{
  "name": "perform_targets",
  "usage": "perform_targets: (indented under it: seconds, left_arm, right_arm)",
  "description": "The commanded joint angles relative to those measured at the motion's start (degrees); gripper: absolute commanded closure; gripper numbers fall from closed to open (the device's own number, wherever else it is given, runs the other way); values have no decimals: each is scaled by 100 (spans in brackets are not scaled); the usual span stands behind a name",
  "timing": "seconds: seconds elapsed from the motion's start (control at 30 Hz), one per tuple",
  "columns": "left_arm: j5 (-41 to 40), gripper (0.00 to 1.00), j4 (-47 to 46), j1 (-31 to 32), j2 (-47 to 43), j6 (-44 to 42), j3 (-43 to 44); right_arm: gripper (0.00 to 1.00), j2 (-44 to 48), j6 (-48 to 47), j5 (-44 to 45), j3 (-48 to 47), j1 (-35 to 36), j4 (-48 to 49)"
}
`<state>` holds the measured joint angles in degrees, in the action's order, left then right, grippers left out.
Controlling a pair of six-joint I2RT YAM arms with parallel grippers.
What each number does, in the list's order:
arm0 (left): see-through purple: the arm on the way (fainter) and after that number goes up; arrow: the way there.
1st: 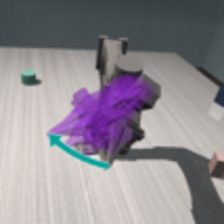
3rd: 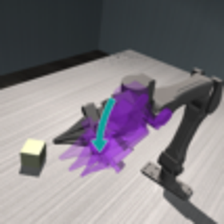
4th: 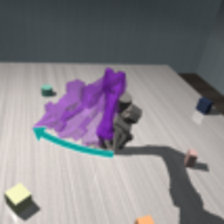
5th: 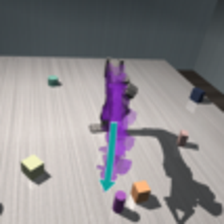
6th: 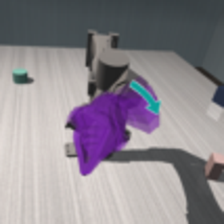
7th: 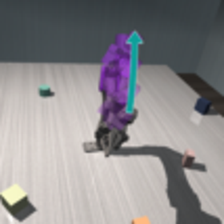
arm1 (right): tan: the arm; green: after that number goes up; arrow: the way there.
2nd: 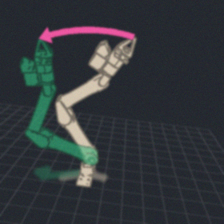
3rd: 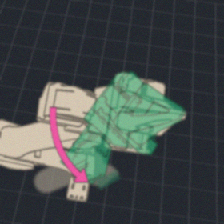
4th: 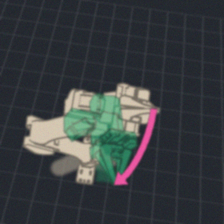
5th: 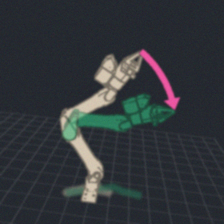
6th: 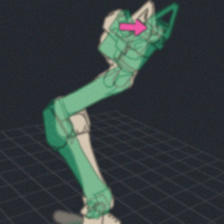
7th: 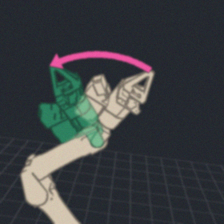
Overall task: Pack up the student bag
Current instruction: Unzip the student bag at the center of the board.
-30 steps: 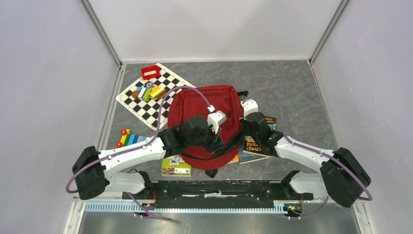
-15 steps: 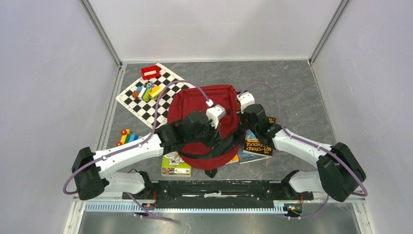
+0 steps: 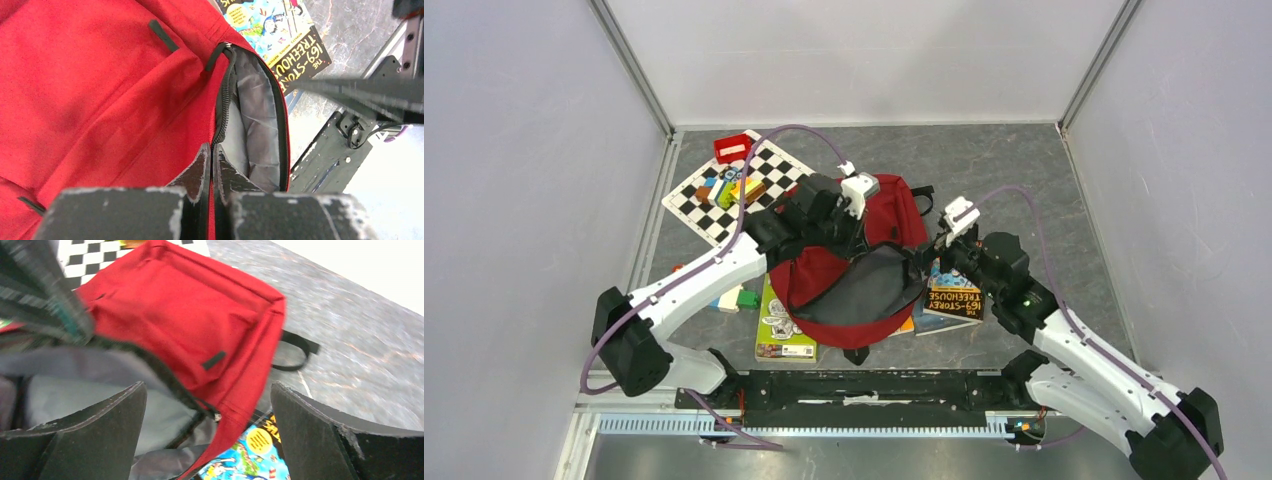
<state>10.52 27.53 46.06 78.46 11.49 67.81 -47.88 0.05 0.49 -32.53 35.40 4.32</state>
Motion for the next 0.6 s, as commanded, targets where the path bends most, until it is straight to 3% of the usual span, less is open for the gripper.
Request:
perform_targets:
  seconds: [0.0,0.17,0.37,0.43,0.57]
  left_arm:
    - [776,98,457,-308,118,-739,586]
    - [1210,98,866,-487,280,-1137,812]
    - [1703,98,1195,-606,431,-1644,1090]
    - [1818,98,1278,-648,473,-1701,1174]
    - [2059,98,1267,-712,487,-1684,1228]
  right_arm:
    - [2,29,-530,-1822,350,-15,958]
    - [2,-566,-904,-2623,106,-18,1082]
    - [2,-1414,-1261,-2913,-630,-22,1014]
    - [2,-1762,-1365,-3068,-1032,-15,712]
    - [12,-2510,-1583,-3367,-1918,19,-203]
